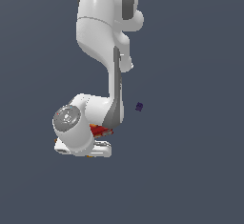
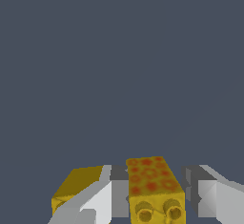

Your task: Pick up a designated object from a clutter of objects.

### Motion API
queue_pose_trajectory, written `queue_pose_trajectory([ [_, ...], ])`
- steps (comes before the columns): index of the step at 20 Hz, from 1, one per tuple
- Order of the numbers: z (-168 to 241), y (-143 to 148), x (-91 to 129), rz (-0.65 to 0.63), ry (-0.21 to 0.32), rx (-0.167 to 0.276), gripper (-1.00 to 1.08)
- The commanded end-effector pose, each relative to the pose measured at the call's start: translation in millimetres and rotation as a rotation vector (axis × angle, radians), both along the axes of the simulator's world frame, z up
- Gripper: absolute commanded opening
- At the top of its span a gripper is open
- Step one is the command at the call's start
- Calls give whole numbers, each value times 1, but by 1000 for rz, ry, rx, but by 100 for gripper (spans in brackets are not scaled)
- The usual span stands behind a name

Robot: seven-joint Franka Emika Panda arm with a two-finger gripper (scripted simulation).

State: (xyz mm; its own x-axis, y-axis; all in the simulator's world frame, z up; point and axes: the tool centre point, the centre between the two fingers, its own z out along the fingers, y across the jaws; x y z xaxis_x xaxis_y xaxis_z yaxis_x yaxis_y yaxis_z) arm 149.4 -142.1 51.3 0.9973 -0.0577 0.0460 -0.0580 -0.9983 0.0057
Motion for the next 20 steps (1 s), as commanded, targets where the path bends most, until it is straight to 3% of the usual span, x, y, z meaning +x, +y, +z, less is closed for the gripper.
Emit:
queue_pose_trajectory([
  [1,4,4,-3,0,0,0,-100],
  [10,35,36,-28,0,4,1,-100],
  [20,95,99,-77,0,14,2,-100],
])
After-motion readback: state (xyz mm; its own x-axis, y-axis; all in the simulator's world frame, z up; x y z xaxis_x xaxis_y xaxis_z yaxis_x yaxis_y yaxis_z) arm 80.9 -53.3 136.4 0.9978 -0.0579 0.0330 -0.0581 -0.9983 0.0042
